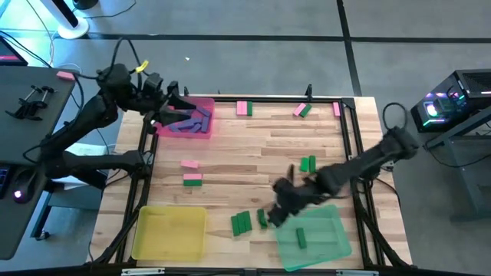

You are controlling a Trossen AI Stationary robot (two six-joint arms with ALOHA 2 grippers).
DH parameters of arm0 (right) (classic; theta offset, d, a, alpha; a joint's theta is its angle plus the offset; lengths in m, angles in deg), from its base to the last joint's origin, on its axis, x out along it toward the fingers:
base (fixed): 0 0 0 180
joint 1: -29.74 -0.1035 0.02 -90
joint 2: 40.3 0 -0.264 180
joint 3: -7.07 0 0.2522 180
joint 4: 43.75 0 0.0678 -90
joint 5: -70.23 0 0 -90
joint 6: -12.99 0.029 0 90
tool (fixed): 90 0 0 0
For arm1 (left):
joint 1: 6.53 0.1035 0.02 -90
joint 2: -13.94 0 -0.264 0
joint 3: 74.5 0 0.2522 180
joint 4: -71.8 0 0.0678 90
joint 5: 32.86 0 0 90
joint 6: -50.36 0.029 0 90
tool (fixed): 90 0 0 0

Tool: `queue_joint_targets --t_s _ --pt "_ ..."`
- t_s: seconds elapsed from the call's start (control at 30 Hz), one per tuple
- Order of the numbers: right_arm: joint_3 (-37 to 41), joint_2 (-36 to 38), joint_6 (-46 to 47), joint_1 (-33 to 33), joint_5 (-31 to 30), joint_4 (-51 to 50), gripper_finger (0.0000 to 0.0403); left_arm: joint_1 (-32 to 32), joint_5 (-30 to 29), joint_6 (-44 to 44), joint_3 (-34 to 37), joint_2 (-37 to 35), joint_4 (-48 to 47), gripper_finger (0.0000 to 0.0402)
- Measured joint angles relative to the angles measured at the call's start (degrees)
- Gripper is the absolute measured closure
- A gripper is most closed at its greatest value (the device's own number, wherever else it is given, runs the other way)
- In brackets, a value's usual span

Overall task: Sort blocks
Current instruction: Put the green block into the light green bin

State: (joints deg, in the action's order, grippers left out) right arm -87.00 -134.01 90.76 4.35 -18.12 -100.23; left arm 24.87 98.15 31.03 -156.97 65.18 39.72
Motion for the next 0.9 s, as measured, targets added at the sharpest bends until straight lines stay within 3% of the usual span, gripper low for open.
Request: queue_joint_targets --t_s 0.2,0.5,0.73,0.9 --pt "-6.01 -11.72 -0.67 6.05 3.94 -6.21 0.0208 0.53 -0.20 3.46 0.00 -1.51 -2.02 0.0207" --pt "-17.66 -26.29 3.05 8.18 9.02 -12.37 0.0209 0.57 -0.24 13.42 0.00 -1.63 -11.57 0.0207" --pt "-23.02 -34.13 3.33 8.26 10.59 -17.35 0.0209 0.57 -0.22 13.49 0.00 -1.67 -11.88 0.0207" --pt "-23.51 -35.88 3.40 8.22 10.88 -18.42 0.0209 0.57 -0.23 13.44 0.00 -1.66 -11.90 0.0207"
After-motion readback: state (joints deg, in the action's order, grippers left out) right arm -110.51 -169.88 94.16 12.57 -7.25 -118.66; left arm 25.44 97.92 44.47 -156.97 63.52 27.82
